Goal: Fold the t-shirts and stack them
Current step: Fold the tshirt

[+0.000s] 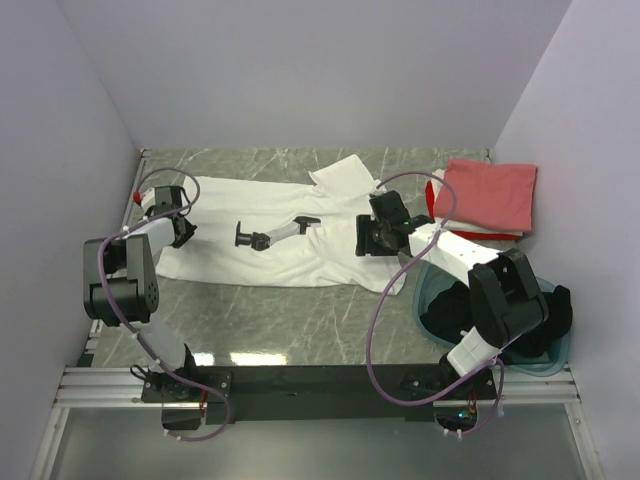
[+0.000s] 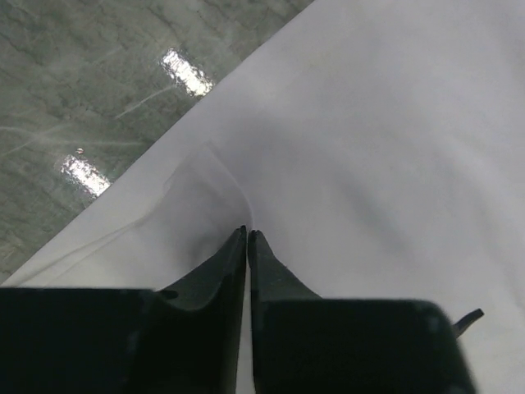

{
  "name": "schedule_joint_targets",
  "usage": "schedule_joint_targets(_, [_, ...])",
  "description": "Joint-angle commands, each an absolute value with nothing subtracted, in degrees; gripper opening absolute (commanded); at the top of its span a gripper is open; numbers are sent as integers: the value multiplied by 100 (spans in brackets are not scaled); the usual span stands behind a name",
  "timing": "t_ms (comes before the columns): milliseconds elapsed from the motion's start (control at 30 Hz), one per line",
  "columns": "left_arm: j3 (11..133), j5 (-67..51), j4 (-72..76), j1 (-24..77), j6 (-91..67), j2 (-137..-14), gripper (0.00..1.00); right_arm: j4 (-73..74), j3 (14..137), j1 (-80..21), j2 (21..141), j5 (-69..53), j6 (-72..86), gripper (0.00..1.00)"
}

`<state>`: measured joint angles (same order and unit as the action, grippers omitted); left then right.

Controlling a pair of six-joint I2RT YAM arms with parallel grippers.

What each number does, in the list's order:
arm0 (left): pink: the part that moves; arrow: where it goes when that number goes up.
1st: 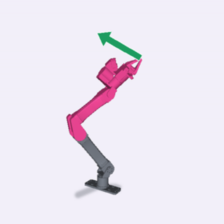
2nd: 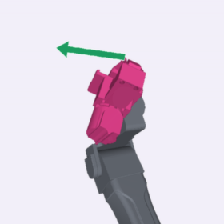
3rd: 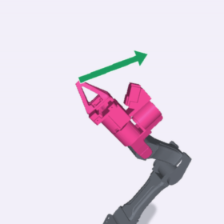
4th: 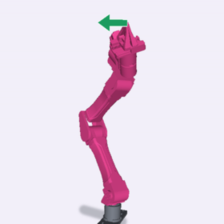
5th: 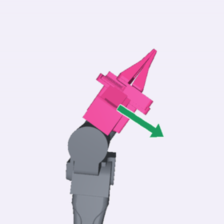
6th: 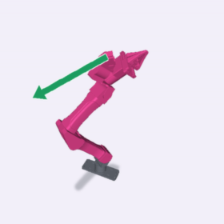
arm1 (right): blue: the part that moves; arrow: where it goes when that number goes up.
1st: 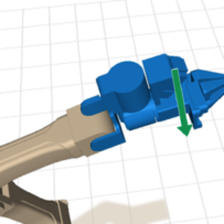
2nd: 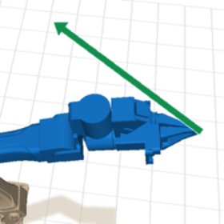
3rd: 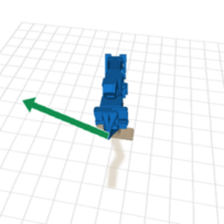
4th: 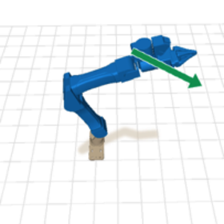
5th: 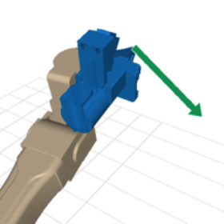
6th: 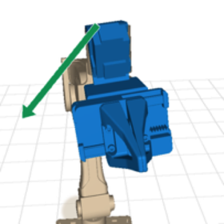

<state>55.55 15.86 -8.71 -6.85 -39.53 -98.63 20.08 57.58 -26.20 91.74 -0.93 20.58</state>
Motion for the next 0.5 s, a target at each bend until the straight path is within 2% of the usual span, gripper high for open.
schedule_joint_targets(0, [5862,1494,-975,-721,-3806,-9949,16,1881,5695,-2523,9088,-9,2100,64])
schedule_joint_targets(33, [5871,1512,-984,-729,-3814,-9941,26,1890,5695,-2488,9097,96,2109,64])
schedule_joint_targets(133, [5819,1599,-984,-721,-3832,-9783,41,1925,5748,-2312,9132,62,2162,64])
schedule_joint_targets(167, [5792,1617,-984,-729,-3841,-9669,50,1942,5765,-2268,9149,35,2180,64])
schedule_joint_targets(300, [5625,1705,-923,-694,-3893,-9273,62,2013,5967,-2109,9298,61,2171,64])
schedule_joint_targets(333, [5581,1722,-888,-660,-3911,-9185,69,2047,6081,-2083,9421,53,2162,64])
schedule_joint_targets(467, [5240,1653,-782,-624,-3973,-8764,75,2136,6389,-2074,9790,26,2083,63])
